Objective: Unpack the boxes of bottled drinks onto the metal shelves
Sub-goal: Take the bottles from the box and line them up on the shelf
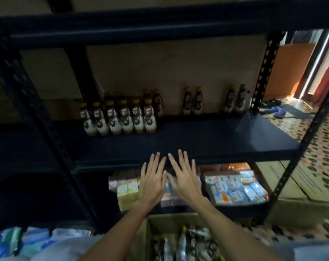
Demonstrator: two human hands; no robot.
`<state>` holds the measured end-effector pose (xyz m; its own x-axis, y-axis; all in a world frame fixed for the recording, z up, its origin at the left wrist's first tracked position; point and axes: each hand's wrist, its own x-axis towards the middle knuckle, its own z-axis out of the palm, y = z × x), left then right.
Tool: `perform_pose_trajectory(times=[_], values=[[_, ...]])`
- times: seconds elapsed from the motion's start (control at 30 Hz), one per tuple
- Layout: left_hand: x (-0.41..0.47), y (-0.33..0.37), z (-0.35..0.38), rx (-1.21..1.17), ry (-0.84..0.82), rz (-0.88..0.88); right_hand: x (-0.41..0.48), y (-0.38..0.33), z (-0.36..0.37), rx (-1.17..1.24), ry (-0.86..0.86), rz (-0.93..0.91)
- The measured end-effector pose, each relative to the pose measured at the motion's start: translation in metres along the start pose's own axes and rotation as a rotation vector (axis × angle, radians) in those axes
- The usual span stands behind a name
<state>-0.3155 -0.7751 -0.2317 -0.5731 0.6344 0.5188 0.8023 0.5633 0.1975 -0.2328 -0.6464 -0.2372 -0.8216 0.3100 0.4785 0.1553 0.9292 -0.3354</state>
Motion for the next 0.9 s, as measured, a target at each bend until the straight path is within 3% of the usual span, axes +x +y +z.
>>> perform_pose_trajectory(times=[0.47, 0.73, 0.9], values=[[-0.170, 0.016, 0.105, -0.077, -0.651, -0.160, -0.195, 0.043, 0.087, 0.153, -0.433, 0.276], [-0.193, -0.011, 0.156, -0.231, -0.920, -0.553, -0.220, 0.074, 0.104, 0.096, -0.652, 0.498], [-0.197, -0.025, 0.196, -0.268, -1.003, -0.682, -0.221, 0.088, 0.144, 0.187, -0.799, 0.636]])
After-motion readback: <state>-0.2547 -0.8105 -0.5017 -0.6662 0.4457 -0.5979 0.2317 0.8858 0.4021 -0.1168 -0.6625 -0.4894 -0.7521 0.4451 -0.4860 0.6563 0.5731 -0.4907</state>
